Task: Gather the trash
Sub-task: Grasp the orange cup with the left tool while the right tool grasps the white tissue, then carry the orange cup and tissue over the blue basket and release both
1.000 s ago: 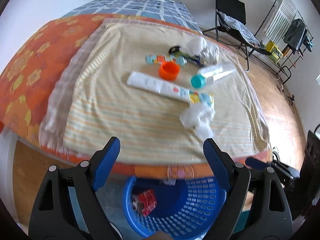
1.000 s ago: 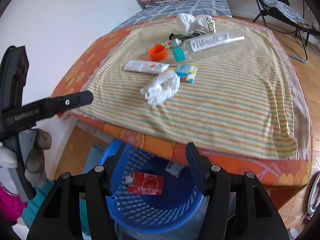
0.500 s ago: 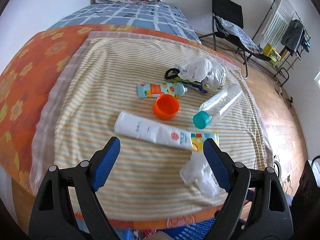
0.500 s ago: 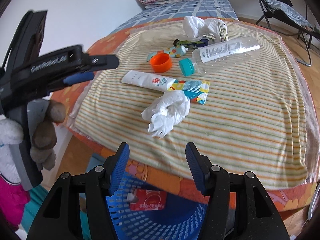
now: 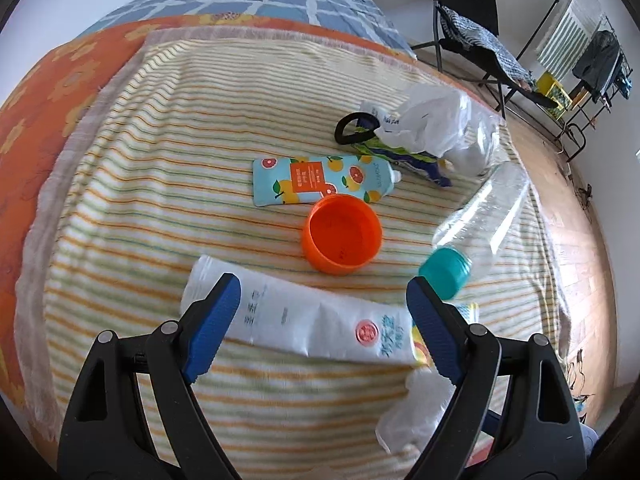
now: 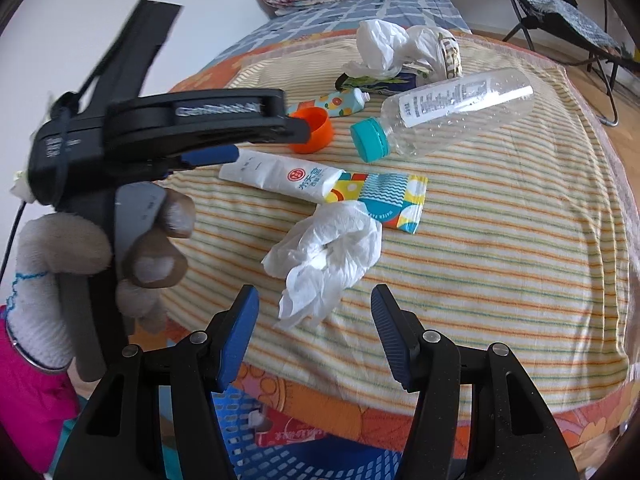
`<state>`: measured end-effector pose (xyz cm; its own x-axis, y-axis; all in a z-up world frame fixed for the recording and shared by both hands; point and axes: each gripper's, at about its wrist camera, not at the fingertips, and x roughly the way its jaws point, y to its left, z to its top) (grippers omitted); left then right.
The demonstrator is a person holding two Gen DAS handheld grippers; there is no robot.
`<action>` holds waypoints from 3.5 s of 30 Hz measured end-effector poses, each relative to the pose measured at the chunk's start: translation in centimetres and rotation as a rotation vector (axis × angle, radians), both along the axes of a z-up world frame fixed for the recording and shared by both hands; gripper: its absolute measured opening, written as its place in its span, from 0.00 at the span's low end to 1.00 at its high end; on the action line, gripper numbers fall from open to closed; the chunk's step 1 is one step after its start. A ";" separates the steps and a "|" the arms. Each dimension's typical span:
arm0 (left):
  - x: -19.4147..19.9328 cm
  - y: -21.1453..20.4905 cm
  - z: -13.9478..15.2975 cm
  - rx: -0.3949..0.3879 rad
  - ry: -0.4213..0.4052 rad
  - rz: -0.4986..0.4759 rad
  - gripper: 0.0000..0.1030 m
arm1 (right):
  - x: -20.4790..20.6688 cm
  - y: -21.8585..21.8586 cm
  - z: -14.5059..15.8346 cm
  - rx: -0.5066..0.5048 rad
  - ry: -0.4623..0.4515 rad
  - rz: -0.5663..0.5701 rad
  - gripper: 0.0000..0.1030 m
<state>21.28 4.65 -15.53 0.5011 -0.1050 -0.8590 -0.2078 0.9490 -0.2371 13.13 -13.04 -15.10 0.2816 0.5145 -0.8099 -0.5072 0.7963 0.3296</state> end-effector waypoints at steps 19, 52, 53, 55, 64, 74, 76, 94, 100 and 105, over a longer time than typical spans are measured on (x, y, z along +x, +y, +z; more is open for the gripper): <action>2.4 -0.9 -1.5 0.050 0.015 -0.027 0.75 | 1.4 3.9 -1.6 -0.095 -0.006 -0.014 0.56; -0.3 2.8 1.4 0.034 -0.056 0.016 0.46 | -0.1 0.2 1.2 0.002 -0.058 0.020 0.22; -0.5 3.0 1.7 0.035 -0.059 0.016 0.46 | -0.3 -0.2 1.5 0.005 -0.063 0.021 0.22; -1.1 3.1 2.1 0.038 -0.065 0.016 0.46 | -0.7 -0.8 1.9 0.011 -0.072 0.025 0.22; -5.6 1.9 4.8 0.033 -0.100 -0.035 0.46 | -3.3 -2.0 3.2 0.003 -0.138 0.078 0.22; -11.6 -1.8 5.6 0.025 -0.105 -0.107 0.46 | -6.3 -4.2 3.5 0.005 -0.150 0.118 0.22; -12.7 -2.5 5.2 0.023 -0.095 -0.120 0.46 | -6.9 -4.8 3.3 0.005 -0.147 0.120 0.22; -22.0 -6.7 0.5 -0.034 0.006 -0.143 0.46 | -10.5 -7.2 0.7 -0.019 -0.080 0.131 0.22; -23.3 -7.7 -1.0 -0.021 0.043 -0.156 0.46 | -11.9 -7.2 -1.5 -0.039 -0.021 0.159 0.22; -23.7 -8.0 -2.5 -0.010 0.086 -0.156 0.46 | -12.3 -7.1 -3.0 -0.058 0.015 0.173 0.22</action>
<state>-2.41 -3.31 -18.03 0.4023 -0.1842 -0.8968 -0.0780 0.9691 -0.2341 0.82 -20.13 -18.12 0.1807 0.5069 -0.8428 -0.6338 0.7153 0.2944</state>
